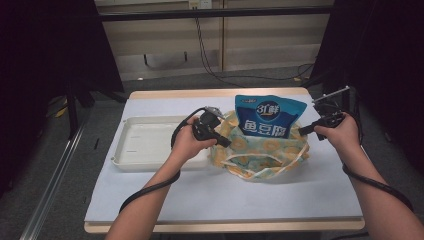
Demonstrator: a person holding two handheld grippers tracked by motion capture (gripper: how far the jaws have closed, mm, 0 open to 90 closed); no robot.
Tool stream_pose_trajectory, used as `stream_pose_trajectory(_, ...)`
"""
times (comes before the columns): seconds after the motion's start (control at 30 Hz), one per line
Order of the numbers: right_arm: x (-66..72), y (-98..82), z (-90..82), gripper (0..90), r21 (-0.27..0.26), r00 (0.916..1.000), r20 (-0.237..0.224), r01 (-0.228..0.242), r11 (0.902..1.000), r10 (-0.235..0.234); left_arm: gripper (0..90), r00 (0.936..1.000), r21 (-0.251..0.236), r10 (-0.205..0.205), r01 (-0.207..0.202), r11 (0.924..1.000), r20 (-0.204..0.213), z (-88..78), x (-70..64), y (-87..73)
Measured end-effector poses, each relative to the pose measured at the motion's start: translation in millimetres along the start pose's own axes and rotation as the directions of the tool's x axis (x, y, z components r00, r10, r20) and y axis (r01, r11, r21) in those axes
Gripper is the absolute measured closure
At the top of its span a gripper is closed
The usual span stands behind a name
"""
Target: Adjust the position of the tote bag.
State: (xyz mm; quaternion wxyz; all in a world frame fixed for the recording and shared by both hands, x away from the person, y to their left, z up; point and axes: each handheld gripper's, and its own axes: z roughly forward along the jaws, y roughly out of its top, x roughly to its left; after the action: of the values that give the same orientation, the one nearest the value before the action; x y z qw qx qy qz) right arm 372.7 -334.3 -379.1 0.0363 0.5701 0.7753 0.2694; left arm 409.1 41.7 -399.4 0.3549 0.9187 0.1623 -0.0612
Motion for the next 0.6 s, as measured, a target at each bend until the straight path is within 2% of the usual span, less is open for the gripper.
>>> stream_pose_trajectory(0.23, -2.2, -2.9, 2.6, 89.9, 0.0, 1.0, 0.0, -0.006, 1.0, 0.006, 90.0, 0.9999, -0.005, -0.002, 0.002, 1.0, 0.017, 4.0, -2.6, -5.6)
stream_pose_trajectory(0.27, -2.5, -3.5, 3.2, 89.9, -0.003, 1.0, 0.0, -0.004, 1.0, 0.004, 90.0, 1.0, 0.01, 0.005, -0.005, 0.9999, 0.005, 3.6, -3.5, -5.5)
stream_pose_trajectory(0.4, -4.0, -4.8, 4.1, 89.9, -0.003, 1.0, 0.009, -0.002, 1.0, 0.002, 90.0, 0.9999, 0.015, 0.003, -0.003, 0.9999, 0.012, 5.3, -6.1, -6.5)
stream_pose_trajectory(0.6, -5.3, -6.1, 4.4, 90.0, 0.003, 0.9998, 0.014, -0.015, 0.9999, 0.015, 90.0, 0.9996, 0.02, -0.015, 0.015, 0.9997, 0.022, 11.5, -10.0, -10.6)
